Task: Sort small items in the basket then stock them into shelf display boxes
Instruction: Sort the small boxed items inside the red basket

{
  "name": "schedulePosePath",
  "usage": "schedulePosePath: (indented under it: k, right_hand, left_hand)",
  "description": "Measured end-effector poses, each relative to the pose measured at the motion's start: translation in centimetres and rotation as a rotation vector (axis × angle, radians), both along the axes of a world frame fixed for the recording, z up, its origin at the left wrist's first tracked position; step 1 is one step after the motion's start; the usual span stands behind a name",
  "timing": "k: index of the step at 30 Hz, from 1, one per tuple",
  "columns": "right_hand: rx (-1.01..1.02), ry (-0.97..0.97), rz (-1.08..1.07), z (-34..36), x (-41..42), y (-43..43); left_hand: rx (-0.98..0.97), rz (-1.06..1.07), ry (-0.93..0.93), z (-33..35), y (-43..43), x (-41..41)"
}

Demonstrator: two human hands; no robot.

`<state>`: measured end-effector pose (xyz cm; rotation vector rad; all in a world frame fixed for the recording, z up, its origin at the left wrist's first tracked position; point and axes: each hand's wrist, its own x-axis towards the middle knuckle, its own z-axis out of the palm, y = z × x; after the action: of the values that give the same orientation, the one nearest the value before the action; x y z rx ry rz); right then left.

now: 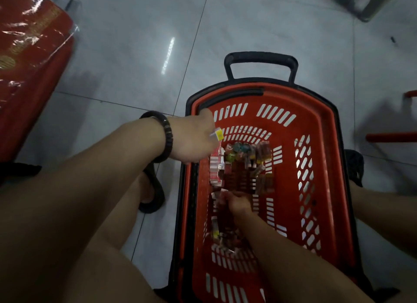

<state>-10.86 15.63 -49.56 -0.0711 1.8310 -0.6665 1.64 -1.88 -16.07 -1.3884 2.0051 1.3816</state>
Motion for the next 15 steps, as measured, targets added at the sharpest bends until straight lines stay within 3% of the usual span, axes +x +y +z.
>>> schedulePosePath:
  k: [7, 15]
  right_hand:
    - [-0.051, 0.039, 0.071, 3.1, 2.1, -0.5]
    - [-0.086, 0.25, 0.445, 4.0, 0.2, -0.7]
  left_hand:
    - [-0.08, -0.11, -0.064, -0.1, -0.4, 0.0]
    - [-0.153, -0.192, -0.09, -1.0, -0.3, -0.5]
